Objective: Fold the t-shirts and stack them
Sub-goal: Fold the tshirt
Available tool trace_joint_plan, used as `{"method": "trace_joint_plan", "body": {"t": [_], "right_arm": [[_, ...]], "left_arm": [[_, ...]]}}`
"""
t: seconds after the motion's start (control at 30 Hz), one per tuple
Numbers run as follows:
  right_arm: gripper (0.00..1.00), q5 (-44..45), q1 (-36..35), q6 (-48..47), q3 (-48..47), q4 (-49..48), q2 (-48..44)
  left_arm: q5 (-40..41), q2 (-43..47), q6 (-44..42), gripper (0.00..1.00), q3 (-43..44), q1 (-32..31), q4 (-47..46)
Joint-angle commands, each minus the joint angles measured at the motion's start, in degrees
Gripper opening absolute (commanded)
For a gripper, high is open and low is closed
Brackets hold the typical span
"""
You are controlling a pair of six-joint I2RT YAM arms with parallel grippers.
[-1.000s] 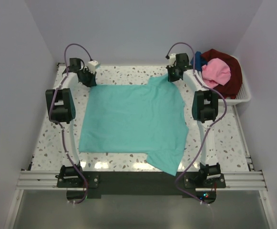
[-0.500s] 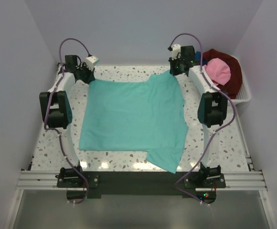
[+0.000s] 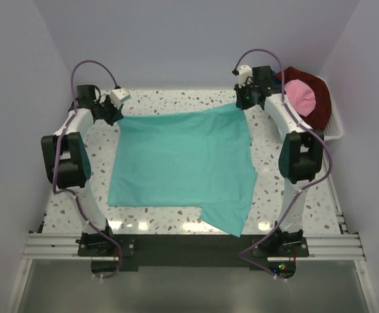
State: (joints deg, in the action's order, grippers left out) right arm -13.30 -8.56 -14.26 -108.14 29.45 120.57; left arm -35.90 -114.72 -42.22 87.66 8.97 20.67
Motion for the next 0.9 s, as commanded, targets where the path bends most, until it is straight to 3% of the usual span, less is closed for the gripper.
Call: {"method": "trace_joint_plan", "body": {"t": [0.0,0.43,0.87], "right_arm": [[0.0,-1.9,0.38,-2.17,2.14,-0.27,-5.43],[0.0,-3.84,0.47,-4.72,12.85,1.57,-12.72],[0.0,-4.89,0.38,-6.22,22.18,2.45,-15.63]], "left_arm": [[-2.86,4.59,-6.81,0.0,-2.57,0.52,-1.16],[-1.37,9.95,-17.37,0.0,-10.92,1.13,2.1],[-0.4,10.04,-23.17,0.0,-13.91,1.22,6.85]]}}
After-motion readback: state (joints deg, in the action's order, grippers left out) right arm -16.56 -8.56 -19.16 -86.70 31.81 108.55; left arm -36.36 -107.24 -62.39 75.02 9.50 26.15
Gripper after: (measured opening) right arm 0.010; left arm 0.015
